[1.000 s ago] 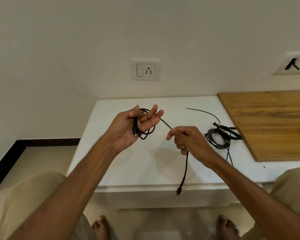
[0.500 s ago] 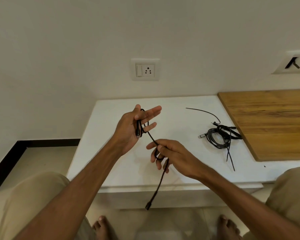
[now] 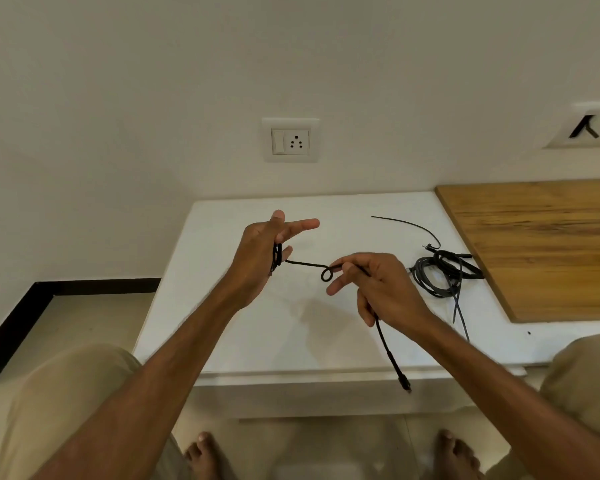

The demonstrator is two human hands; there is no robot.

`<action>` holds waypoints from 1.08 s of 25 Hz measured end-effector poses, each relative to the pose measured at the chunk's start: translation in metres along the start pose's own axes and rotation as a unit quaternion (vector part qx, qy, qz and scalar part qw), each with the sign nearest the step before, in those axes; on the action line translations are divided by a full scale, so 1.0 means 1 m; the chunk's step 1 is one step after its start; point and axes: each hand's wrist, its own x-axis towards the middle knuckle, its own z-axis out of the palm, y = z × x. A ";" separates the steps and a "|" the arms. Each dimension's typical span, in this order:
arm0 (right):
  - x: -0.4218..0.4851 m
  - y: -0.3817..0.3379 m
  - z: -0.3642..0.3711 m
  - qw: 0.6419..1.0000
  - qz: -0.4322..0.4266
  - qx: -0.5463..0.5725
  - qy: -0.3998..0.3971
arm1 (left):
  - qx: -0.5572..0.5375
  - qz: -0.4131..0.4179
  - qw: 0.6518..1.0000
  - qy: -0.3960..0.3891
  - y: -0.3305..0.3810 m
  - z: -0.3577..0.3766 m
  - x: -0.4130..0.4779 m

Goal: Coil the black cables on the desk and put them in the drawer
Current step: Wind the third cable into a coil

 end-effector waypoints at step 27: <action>0.004 -0.011 -0.007 0.991 -0.051 0.039 0.120 | 0.092 -0.091 0.986 -0.109 -0.002 0.023 -0.012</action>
